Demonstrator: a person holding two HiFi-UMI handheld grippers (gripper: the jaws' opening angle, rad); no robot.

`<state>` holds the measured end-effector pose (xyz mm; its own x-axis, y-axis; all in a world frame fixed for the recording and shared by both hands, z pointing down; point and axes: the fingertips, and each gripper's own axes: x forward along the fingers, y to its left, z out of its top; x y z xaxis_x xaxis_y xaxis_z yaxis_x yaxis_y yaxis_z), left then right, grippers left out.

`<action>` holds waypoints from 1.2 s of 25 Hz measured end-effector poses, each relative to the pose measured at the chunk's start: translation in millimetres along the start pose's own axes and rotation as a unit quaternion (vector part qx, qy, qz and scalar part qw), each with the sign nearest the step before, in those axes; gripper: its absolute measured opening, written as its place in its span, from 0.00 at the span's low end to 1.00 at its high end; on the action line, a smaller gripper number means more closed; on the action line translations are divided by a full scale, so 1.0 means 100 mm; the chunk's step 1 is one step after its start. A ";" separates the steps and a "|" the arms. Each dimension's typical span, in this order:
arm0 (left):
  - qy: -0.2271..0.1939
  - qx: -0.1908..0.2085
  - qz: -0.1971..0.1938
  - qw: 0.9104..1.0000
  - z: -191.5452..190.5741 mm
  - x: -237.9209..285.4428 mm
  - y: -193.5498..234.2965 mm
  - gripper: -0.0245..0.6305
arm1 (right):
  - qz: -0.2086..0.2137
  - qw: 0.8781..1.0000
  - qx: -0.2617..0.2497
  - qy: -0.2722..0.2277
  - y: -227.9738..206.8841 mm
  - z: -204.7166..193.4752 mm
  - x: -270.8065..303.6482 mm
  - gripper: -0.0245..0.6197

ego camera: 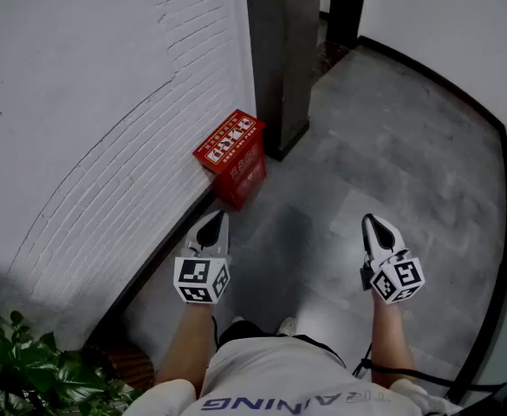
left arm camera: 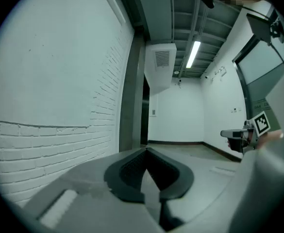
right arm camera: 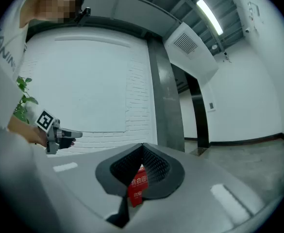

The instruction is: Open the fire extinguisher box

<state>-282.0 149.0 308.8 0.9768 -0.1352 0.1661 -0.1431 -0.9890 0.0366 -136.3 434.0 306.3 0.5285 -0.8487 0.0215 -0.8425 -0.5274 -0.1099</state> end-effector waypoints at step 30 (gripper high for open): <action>0.009 -0.040 0.063 0.997 0.26 3.20 1.61 0.04 | 0.109 0.992 -0.036 0.052 -1.26 0.17 3.70 0.05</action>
<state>11.4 -54.8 342.4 0.9472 -0.2570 0.1915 -0.2780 -0.9561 0.0922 167.5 186.9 311.7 0.3224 -0.9405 0.1077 -0.9429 -0.3291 -0.0517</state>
